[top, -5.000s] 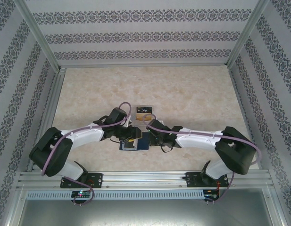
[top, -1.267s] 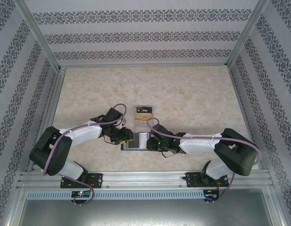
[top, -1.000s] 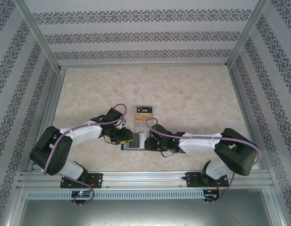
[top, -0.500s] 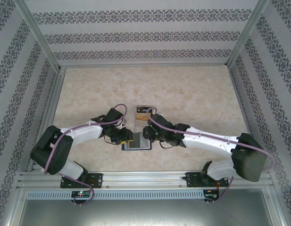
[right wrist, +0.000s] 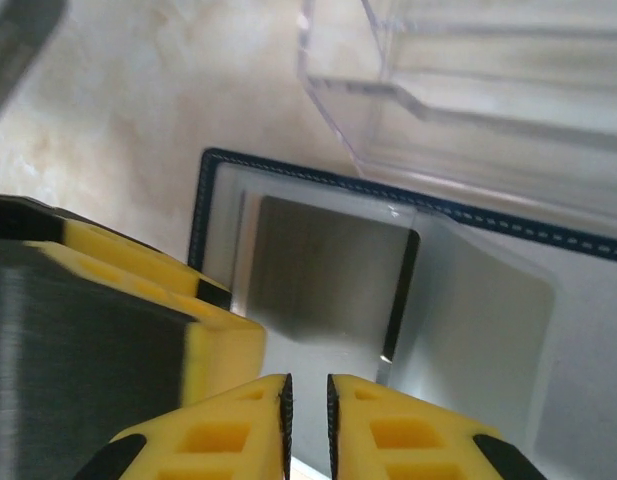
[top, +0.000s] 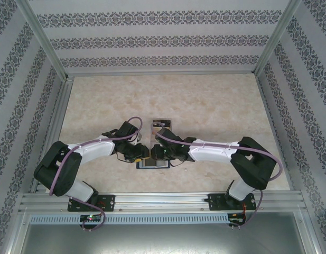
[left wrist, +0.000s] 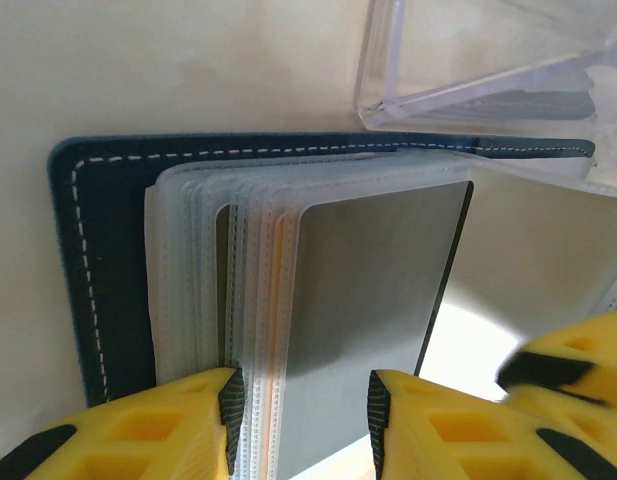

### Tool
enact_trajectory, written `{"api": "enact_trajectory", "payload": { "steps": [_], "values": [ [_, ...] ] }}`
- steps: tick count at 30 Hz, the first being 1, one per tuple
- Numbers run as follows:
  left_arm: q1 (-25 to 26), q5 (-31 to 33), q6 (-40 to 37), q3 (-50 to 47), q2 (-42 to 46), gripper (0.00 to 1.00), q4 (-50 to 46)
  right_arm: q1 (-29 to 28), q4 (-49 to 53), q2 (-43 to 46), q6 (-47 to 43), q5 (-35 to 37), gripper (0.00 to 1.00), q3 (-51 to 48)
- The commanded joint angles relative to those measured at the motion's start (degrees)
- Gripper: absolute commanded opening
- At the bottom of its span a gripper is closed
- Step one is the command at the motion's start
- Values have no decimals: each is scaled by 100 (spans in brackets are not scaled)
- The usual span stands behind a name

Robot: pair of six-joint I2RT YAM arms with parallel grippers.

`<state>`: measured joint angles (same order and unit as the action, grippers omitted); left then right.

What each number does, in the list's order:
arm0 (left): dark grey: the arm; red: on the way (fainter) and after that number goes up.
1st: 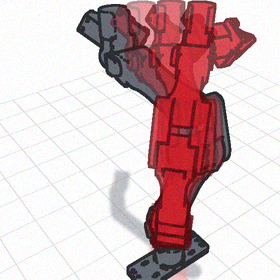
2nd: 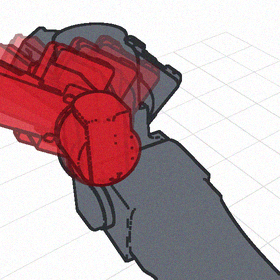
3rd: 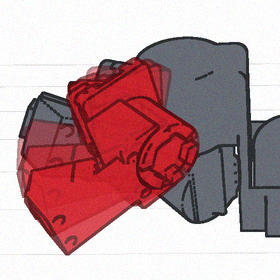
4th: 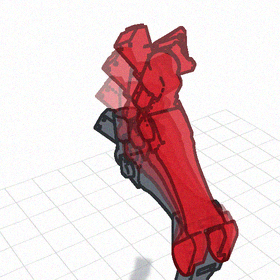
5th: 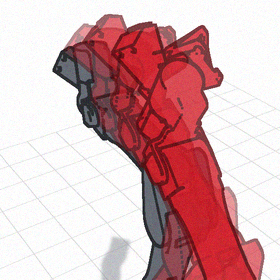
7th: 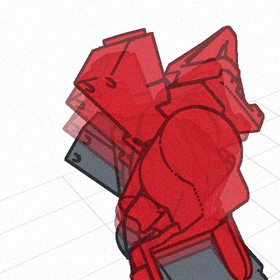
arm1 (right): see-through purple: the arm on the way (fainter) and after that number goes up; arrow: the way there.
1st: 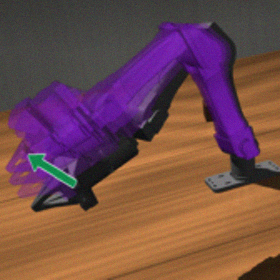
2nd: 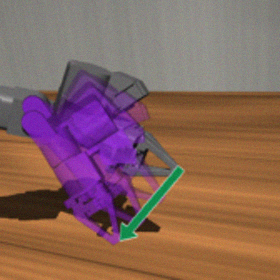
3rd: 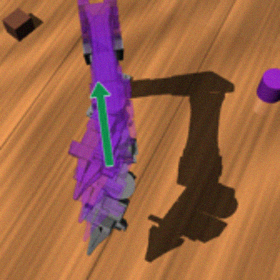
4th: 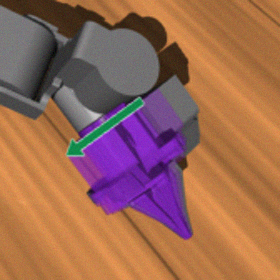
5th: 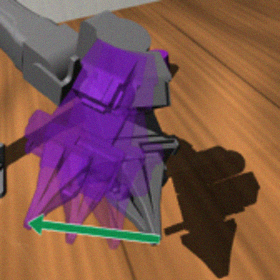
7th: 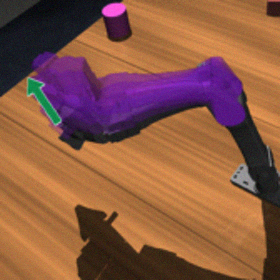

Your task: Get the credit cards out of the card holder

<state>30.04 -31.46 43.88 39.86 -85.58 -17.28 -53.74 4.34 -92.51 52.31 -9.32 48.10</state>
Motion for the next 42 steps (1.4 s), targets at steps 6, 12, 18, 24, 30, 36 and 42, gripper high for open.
{"api": "enact_trajectory", "payload": {
  "steps": [6, 12, 18, 24, 30, 36, 42],
  "values": [
    [90, 96, -86, -4, -96, 41, -70, 281, -1186, -310, 630, -759, 21, -565],
    [100, 96, -86, 5, -93, 41, -74, 380, -1523, -414, 784, -864, 21, -790],
    [105, 92, -90, 2, -110, 39, -90, 439, -1617, -317, 827, -940, 22, -889],
    [98, 151, -114, 39, -116, 37, -171, 493, -1470, -3, 780, -878, 23, -1009],
    [100, 184, -126, 57, -118, 32, -221, 566, -1550, 33, 781, -930, 23, -1132],
    [102, 182, -139, 57, -163, 20, -223, 575, -1791, -244, 802, -1122, 22, -1047],
    [101, 202, -135, 65, -181, 14, -265, 592, -2158, -373, 960, -1192, 22, -1178]
  ]
}}
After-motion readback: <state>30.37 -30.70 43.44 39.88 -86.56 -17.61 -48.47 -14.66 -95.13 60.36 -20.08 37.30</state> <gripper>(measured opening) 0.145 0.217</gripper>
